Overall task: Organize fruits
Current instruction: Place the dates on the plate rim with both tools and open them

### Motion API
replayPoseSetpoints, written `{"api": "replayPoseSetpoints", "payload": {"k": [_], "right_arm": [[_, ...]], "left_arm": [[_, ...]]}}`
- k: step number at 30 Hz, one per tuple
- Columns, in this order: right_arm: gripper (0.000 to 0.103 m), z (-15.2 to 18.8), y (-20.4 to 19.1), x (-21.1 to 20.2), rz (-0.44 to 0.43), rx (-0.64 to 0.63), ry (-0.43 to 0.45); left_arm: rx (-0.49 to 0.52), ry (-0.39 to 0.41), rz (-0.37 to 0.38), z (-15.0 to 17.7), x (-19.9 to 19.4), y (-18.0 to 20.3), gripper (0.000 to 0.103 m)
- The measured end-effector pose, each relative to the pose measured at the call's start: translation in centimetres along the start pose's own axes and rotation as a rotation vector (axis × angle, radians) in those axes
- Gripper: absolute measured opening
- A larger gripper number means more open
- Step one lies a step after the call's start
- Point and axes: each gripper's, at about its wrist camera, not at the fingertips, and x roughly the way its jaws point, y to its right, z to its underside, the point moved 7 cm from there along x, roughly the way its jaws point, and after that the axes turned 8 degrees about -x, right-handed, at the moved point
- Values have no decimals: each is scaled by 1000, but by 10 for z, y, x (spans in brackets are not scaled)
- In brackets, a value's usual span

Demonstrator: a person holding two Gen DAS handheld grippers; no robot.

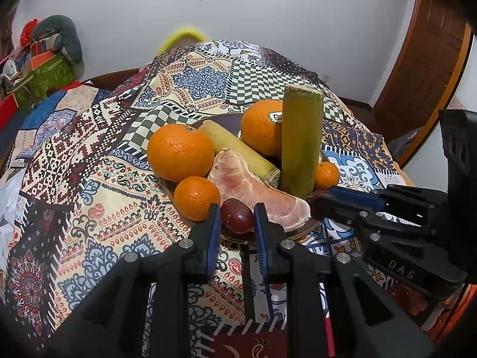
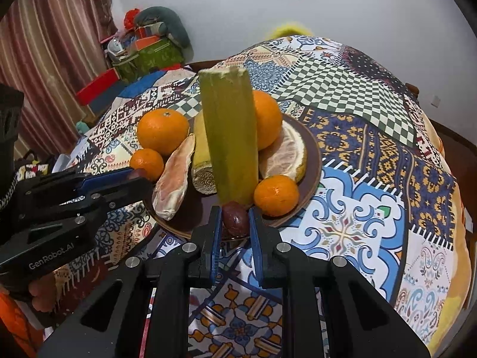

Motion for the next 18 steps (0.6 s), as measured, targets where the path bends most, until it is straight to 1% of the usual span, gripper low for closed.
{"api": "replayPoseSetpoints", "payload": {"k": [6, 9, 10, 11, 15, 18], "right_arm": [[18, -1, 4, 2, -18, 15, -8], [21, -1, 4, 0, -24, 23, -9], [23, -2, 4, -1, -24, 24, -6], [24, -2, 5, -3, -21, 25, -1], [24, -7, 3, -14, -10, 20, 23], [24, -12, 3, -30, 6, 20, 58]], "left_arm": [[15, -15, -11, 3, 4, 2, 22], [18, -12, -20, 2, 2, 1, 27], [18, -11, -22, 2, 1, 2, 31], [17, -8, -25, 2, 0, 1, 33], [15, 11, -25, -1, -12, 3, 33], [20, 45, -21, -5, -30, 8, 33]]}}
